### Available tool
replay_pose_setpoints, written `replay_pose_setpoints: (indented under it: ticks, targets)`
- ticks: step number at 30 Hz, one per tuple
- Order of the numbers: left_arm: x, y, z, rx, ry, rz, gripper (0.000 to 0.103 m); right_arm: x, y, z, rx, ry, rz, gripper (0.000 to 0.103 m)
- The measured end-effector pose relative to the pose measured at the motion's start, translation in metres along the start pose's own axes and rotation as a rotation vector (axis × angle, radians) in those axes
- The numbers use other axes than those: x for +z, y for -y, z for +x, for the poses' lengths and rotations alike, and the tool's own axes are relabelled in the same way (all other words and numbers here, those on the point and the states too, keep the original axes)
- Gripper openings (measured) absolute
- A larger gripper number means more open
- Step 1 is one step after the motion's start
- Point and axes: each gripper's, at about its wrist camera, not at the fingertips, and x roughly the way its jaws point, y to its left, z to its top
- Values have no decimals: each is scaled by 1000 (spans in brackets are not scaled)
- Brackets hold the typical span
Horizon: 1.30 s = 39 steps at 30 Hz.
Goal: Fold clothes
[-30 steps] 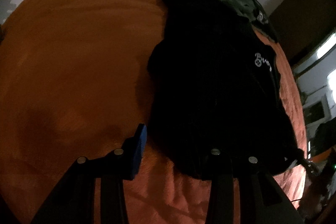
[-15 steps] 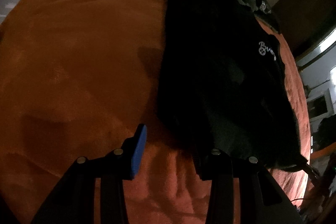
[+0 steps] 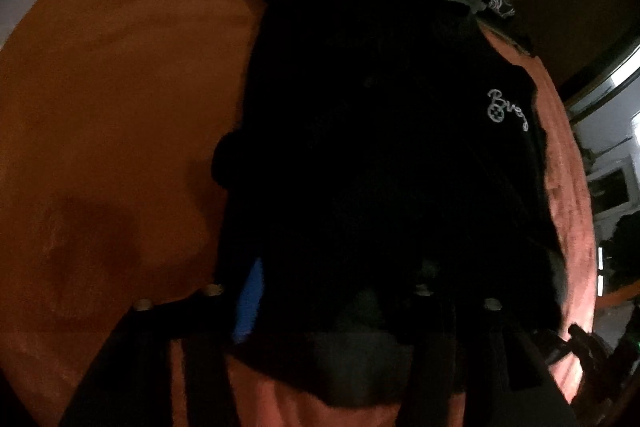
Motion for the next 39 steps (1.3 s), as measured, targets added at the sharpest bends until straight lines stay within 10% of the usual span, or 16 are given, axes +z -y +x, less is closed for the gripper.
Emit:
replay_pose_setpoints:
  ticks: [3, 7, 20, 24, 27, 30, 34, 39]
  targets:
    - [-11, 2, -7, 17, 61, 1, 7, -5, -1, -2, -4, -12, -10, 36]
    - [-48, -11, -39, 10, 106, -20, 5, -12, -2, -4, -9, -29, -24, 4]
    - [-182, -80, -84, 41, -1, -108, 5, -40, -15, -10, 4, -89, -116, 2]
    - [-206, -92, -85, 58, -15, -119, 5, -37, -28, -11, 17, -68, -146, 10]
    - [-203, -95, -83, 53, -19, -140, 5, -34, -41, -3, -9, -57, -188, 49]
    - [-192, -95, -84, 40, -7, -137, 9, -33, -54, 7, -43, -51, -235, 49]
    - [-179, -95, -74, 66, 8, -113, 42, -28, -74, 23, -78, -44, -305, 49]
    - [-172, -98, -63, 39, -6, -156, 47, -18, -92, 43, -105, -41, -397, 38]
